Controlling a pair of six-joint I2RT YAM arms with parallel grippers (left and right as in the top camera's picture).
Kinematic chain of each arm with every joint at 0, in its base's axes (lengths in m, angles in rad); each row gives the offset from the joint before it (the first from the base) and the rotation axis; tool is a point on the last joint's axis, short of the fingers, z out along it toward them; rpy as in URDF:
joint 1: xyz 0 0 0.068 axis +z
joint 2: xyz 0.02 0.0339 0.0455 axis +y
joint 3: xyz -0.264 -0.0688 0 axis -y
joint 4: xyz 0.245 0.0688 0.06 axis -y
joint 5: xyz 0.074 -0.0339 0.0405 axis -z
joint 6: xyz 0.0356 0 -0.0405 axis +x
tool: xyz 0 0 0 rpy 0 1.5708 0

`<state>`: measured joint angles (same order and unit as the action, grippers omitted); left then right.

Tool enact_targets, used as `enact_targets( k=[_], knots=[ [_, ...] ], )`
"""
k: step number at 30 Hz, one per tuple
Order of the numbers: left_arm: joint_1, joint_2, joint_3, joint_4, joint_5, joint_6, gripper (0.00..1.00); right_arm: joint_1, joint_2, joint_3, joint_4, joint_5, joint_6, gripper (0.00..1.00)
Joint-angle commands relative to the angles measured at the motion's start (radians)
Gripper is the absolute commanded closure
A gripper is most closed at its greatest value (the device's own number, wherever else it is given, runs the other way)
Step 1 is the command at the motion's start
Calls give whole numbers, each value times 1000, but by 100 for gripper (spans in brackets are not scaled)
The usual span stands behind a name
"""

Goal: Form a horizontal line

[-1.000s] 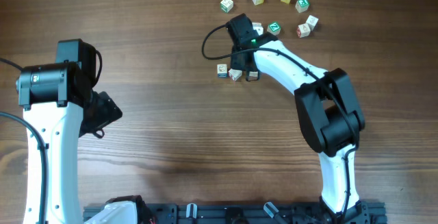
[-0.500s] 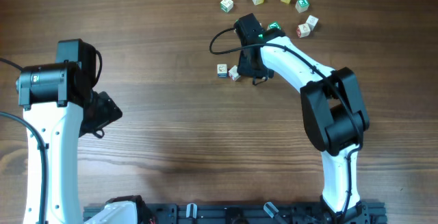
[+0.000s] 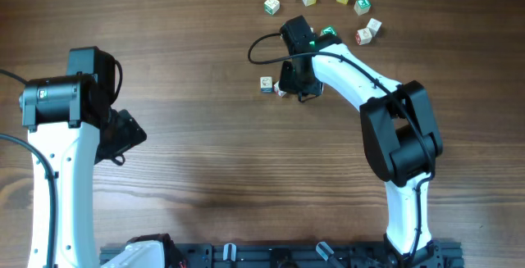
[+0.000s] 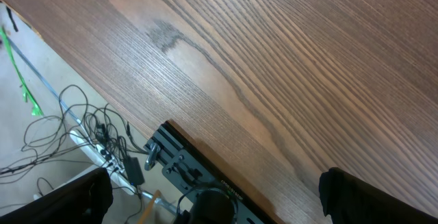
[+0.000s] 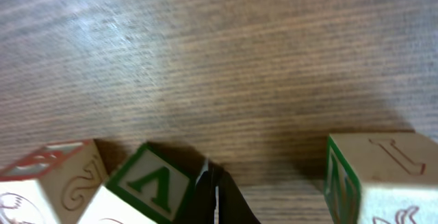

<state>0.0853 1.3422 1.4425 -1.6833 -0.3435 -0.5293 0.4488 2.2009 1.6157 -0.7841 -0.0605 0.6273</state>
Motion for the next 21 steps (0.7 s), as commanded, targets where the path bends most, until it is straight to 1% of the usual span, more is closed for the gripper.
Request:
enact_targets(
  k=[1, 11, 15, 21],
  knots=[
    [5, -16, -5, 0, -13, -3, 0, 2, -2, 3, 21, 7, 18, 95],
    [5, -16, -5, 0, -13, -3, 0, 2, -2, 3, 45, 25, 23, 95],
    [5, -16, -5, 0, -13, -3, 0, 2, -2, 3, 71, 3, -29, 95],
    [5, -16, -5, 0, -13, -3, 0, 2, -2, 3, 97, -2, -62, 95]
  ],
)
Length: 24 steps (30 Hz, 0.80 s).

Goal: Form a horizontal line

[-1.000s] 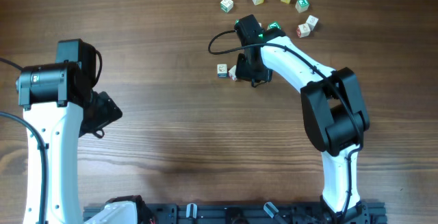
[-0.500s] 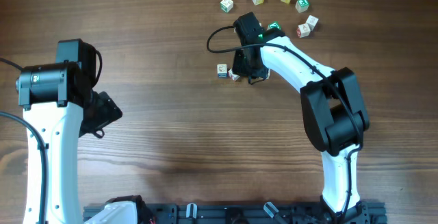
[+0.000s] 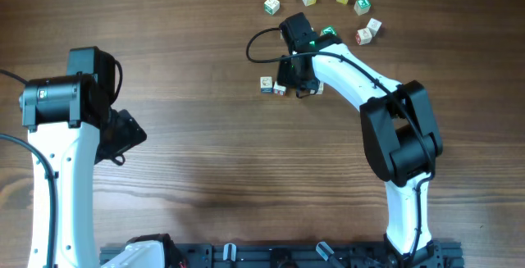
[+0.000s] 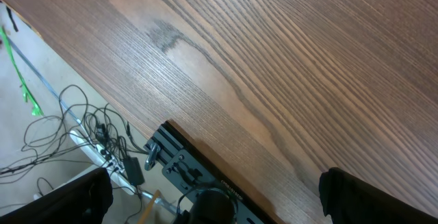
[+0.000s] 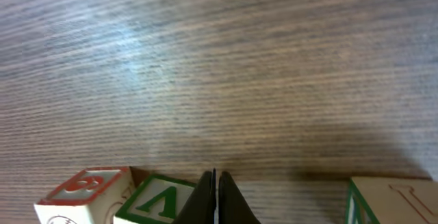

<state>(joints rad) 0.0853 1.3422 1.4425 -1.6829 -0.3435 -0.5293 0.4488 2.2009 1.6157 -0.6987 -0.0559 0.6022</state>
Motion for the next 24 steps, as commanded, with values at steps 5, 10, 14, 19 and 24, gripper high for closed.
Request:
enact_targets(
  k=[5, 10, 14, 19, 24],
  knots=[
    [5, -16, -5, -1, -13, -3, 0, 2, -2, 3, 26, -37, -58, 95],
    [5, -16, -5, -1, -13, -3, 0, 2, -2, 3, 30, -47, -60, 95],
    [5, -16, -5, -1, -13, -3, 0, 2, -2, 3, -19, -14, -10, 95],
    [5, -16, -5, -1, -13, -3, 0, 10, -2, 1, -51, -6, 4, 95],
    [5, -16, -5, -1, -13, -3, 0, 39, -2, 1, -46, -21, 3, 95]
  ],
)
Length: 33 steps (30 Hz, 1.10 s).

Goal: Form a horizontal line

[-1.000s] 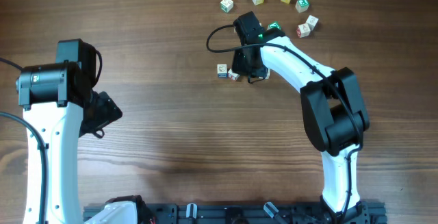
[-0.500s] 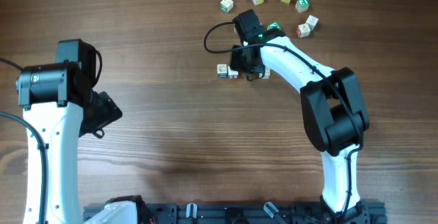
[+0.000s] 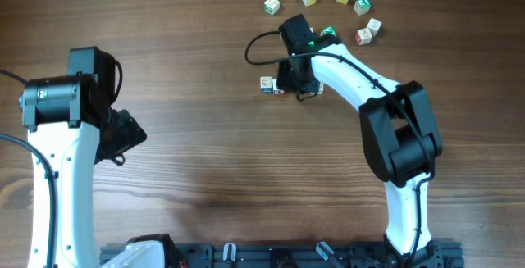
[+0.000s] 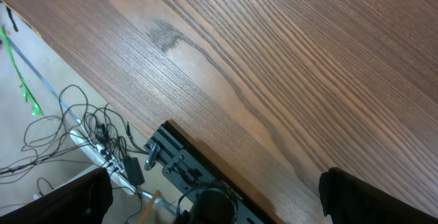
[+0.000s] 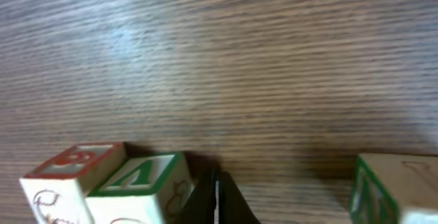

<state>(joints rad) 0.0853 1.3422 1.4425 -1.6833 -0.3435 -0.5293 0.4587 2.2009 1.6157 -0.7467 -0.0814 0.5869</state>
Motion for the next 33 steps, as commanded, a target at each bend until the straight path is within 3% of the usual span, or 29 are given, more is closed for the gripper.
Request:
enact_targets(
  k=[1, 8, 15, 33],
  knots=[
    [5, -16, -5, 0, -13, -3, 0, 35, -2, 1, 5, 4, 18, 96],
    [5, -16, -5, 0, -13, -3, 0, 41, -2, 1, 5, 22, 19, 95],
    [5, -16, -5, 0, -13, -3, 0, 41, -2, 1, -17, 172, 78, 96],
    [5, -16, -5, 0, -13, -3, 0, 42, -2, 1, 27, 42, 68, 95]
  ],
)
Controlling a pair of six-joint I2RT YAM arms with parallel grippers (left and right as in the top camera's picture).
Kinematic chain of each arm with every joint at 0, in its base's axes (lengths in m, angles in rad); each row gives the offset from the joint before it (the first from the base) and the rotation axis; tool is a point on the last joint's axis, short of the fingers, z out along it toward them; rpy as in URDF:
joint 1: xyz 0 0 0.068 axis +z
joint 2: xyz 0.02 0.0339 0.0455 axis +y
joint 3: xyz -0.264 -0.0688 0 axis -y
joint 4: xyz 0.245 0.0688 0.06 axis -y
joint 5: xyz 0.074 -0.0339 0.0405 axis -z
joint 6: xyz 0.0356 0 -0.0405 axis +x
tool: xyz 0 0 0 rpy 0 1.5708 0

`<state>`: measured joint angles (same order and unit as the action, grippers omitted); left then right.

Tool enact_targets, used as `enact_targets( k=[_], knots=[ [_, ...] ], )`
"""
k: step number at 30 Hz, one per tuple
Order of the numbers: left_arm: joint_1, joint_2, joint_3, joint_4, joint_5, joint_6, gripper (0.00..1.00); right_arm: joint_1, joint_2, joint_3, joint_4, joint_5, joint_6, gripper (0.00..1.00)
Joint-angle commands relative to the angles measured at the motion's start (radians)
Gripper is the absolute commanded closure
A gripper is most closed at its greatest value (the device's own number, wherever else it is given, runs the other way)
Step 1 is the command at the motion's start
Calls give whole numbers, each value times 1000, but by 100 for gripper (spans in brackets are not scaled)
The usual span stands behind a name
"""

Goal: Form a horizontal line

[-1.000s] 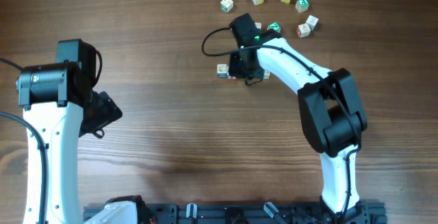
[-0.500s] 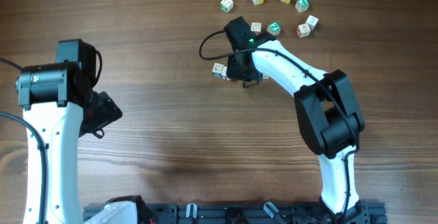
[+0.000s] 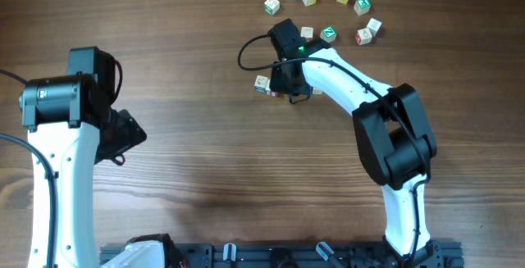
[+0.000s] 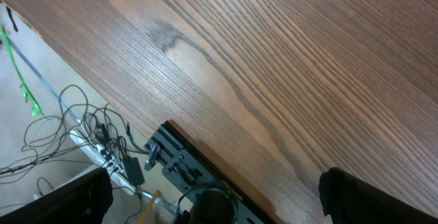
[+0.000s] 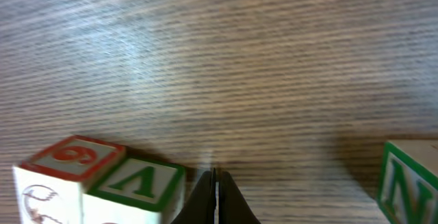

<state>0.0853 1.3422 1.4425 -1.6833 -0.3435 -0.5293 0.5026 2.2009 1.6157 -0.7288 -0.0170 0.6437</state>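
My right gripper (image 5: pixel 213 177) is shut and empty, low over the table, right beside a green-edged "A" block (image 5: pixel 140 186). That block touches a red-edged block (image 5: pixel 65 172) on its left. A green-edged "N" block (image 5: pixel 410 183) stands apart on the right. From overhead, the right gripper (image 3: pixel 285 79) covers most of this row; the left end block (image 3: pixel 262 83) shows. My left gripper (image 4: pixel 212 207) is open far off at the table's left edge, also visible from overhead (image 3: pixel 123 141).
Several loose letter blocks lie scattered at the back, among them a green one (image 3: pixel 328 33) and a plain one (image 3: pixel 306 32) close behind my right arm. The table's edge (image 4: pixel 205 148), a black rail and floor cables show in the left wrist view.
My right gripper, still shut, sits a little further left. The red and green blocks beside it have shifted slightly left, together. Two back blocks now show from behind the arm. Left arm unchanged.
At first the green "A" block sat skewed beside the red block, with my shut right gripper against it. At the later moments the two blocks lay side by side, squared up. Now the pair is slightly further left, with the "N" block still apart.
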Motion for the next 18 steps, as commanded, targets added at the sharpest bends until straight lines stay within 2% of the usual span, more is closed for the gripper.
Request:
enact_targets(
  k=[1, 18],
  knots=[
    [5, -16, -5, 0, -13, -3, 0, -2, -2, 1, 12, -22, 11, 95],
    [5, -16, -5, 0, -13, -3, 0, -2, -2, 1, 71, -22, 10, 95]
  ],
)
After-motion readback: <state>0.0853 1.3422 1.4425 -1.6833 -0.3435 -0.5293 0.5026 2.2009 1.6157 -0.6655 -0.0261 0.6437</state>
